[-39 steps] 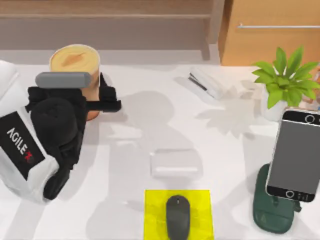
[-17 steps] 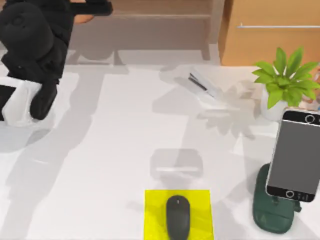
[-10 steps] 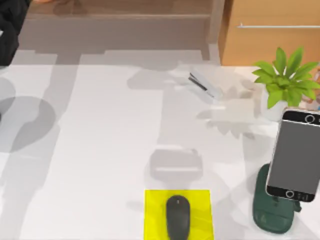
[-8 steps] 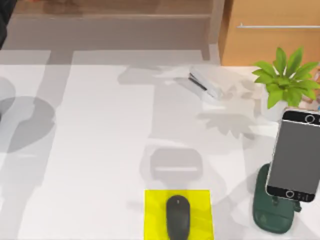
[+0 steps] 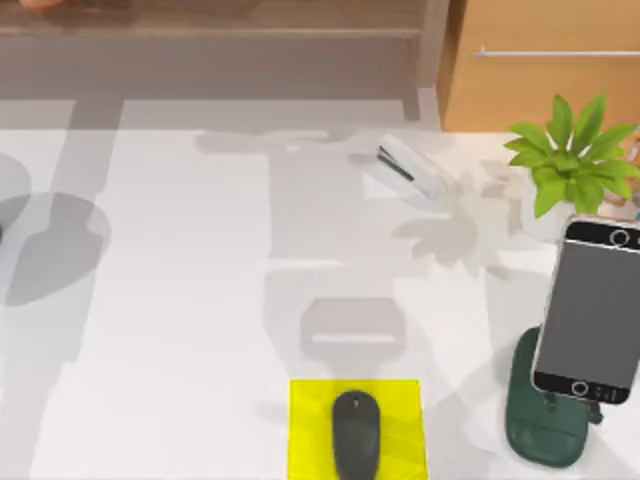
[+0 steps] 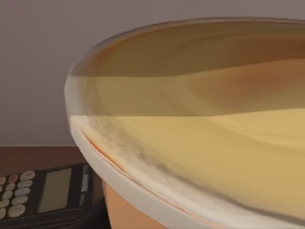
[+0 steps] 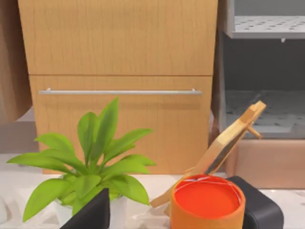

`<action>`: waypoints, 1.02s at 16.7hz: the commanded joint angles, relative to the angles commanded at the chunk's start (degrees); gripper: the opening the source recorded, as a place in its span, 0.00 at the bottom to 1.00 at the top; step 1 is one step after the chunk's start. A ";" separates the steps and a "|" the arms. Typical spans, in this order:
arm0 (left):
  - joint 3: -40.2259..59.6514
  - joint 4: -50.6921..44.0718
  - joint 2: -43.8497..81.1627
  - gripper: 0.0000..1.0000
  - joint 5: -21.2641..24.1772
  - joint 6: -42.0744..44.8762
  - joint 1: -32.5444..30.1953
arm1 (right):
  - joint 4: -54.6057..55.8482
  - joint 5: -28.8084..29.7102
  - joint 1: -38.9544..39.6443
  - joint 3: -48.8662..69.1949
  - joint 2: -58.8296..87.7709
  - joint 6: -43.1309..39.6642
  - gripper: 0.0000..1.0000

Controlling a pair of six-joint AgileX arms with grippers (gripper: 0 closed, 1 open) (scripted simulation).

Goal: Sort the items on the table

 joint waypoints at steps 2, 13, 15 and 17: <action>0.00 0.00 0.00 0.00 0.00 0.00 0.00 | 0.00 0.00 0.00 0.00 0.00 0.00 1.00; -0.25 0.72 -1.39 0.00 0.41 4.01 6.68 | 0.00 0.00 0.00 0.00 0.00 0.00 1.00; 0.11 0.63 -1.13 0.00 0.24 2.42 3.95 | 0.00 0.00 0.00 0.00 0.00 0.00 1.00; 0.23 0.23 -0.58 0.00 0.14 0.67 0.86 | 0.00 0.00 0.00 0.00 0.00 0.00 1.00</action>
